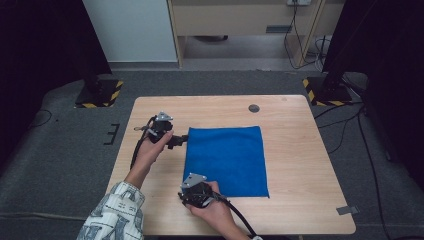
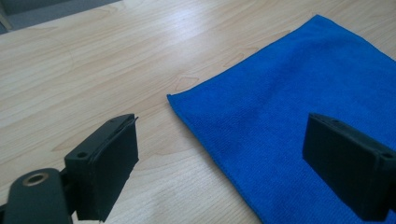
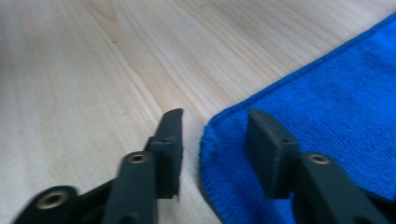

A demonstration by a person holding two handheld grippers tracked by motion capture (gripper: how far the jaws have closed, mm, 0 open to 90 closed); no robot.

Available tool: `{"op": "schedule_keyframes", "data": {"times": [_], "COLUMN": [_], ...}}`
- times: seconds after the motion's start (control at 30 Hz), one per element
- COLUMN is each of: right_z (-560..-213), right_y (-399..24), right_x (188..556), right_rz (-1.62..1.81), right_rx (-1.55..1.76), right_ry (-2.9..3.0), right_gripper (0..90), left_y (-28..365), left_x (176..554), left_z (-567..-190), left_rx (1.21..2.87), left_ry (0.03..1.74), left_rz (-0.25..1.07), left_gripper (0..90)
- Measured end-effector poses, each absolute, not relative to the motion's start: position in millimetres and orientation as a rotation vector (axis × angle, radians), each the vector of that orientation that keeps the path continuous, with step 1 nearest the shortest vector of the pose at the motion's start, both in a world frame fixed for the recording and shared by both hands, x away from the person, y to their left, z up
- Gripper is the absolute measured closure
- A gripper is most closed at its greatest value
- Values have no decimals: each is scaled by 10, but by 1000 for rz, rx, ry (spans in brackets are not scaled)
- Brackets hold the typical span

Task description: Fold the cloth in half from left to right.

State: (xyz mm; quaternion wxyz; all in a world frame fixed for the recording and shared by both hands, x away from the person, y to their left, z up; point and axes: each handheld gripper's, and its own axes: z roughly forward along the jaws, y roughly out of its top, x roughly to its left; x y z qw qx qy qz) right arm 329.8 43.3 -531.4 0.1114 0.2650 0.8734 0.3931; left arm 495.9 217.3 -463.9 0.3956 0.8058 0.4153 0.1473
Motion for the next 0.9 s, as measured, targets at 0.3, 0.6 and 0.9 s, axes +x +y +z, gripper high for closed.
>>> {"op": "schedule_keyframes", "data": {"times": [0.3, 0.6, 0.9], "right_z": [-5248, -5184, -5212], "right_y": [390, 431, 481], "right_x": [3275, 3141, 3089], "right_rz": [1259, 1309, 1324], "right_rx": [799, 777, 768], "right_ry": [2561, 2565, 2579], "right_gripper": [874, 872, 866], "left_y": [2056, 2059, 2091], "left_x": [5113, 5257, 5378], "left_z": [-4751, -4953, -5154], "left_rx": [2059, 2074, 2055], "left_ry": [1058, 1096, 1125], "left_rz": [386, 465, 462], "left_gripper": [180, 407, 536]}}
